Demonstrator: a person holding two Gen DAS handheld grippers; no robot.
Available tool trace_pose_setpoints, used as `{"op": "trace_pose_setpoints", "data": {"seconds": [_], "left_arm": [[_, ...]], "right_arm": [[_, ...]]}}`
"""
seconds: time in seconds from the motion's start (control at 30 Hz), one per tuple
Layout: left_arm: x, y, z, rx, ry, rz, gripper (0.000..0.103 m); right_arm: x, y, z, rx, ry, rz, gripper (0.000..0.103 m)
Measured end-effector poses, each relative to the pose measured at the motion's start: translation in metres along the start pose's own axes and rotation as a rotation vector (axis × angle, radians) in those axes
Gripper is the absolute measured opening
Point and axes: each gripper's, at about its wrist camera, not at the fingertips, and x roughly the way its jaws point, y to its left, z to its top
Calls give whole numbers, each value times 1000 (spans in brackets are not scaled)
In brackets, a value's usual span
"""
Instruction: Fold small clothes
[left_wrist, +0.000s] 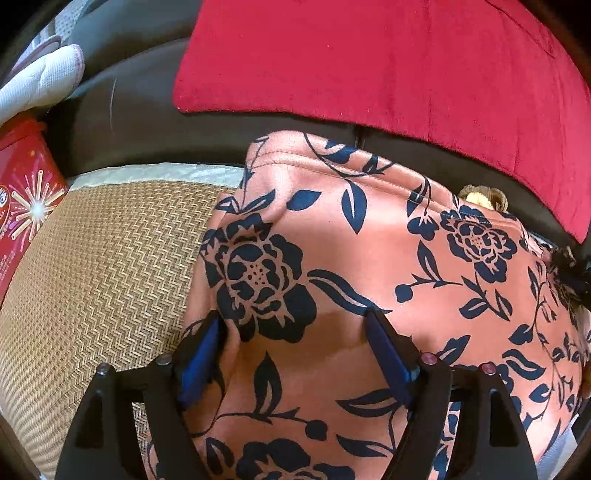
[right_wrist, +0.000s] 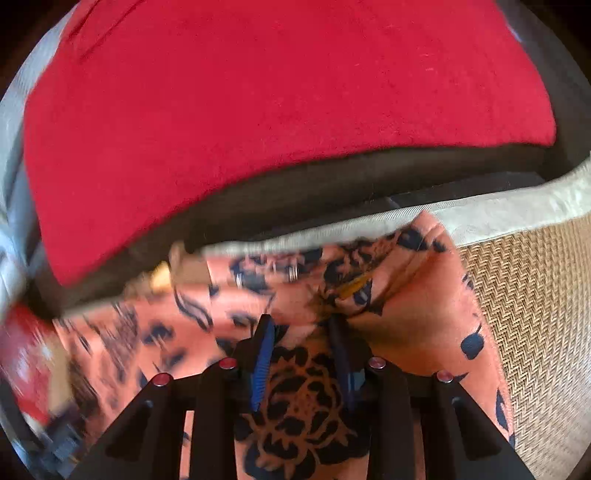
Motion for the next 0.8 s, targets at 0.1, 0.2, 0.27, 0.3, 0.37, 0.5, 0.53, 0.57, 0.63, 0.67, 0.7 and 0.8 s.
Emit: {"op": "trace_pose_setpoints", "data": {"seconds": [0.1, 0.2, 0.27, 0.3, 0.37, 0.5, 0.53, 0.57, 0.63, 0.67, 0.7, 0.8], "left_arm": [[-4, 8, -5, -19, -1, 36, 79], [-2, 23, -14, -33, 27, 70, 79], [-4, 32, -21, -32, 51, 62, 81], [-7, 34, -22, -30, 55, 59, 81], [-20, 40, -26, -35, 46, 52, 81], [-50, 53, -36, -40, -8, 0, 81], [-62, 49, -41, -30, -30, -29, 81], [-69, 48, -44, -17, -45, -52, 81], [-83, 41, -54, 26, -74, -100, 81], [-86, 35, -59, 52, -77, -116, 81], [-87, 31, -61, 67, -76, -125, 81], [-91, 9, -68, 142, -69, -131, 81]], "right_arm": [[-40, -10, -9, 40, -121, 66, 35], [-69, -18, -38, 25, -111, 62, 35], [-64, -24, -56, 24, -43, 43, 39], [-56, -28, -67, 26, 18, 43, 39], [-68, -33, -80, 14, -38, 72, 38], [-115, -52, -103, 130, -52, 192, 61], [-125, -58, -110, 151, -78, 200, 74], [-136, -65, -116, 171, -106, 208, 75], [-149, -76, -126, 222, -131, 244, 75], [-156, -85, -131, 259, -131, 263, 75], [-158, -94, -133, 299, -129, 258, 75], [-160, -121, -144, 395, -128, 200, 75]]}}
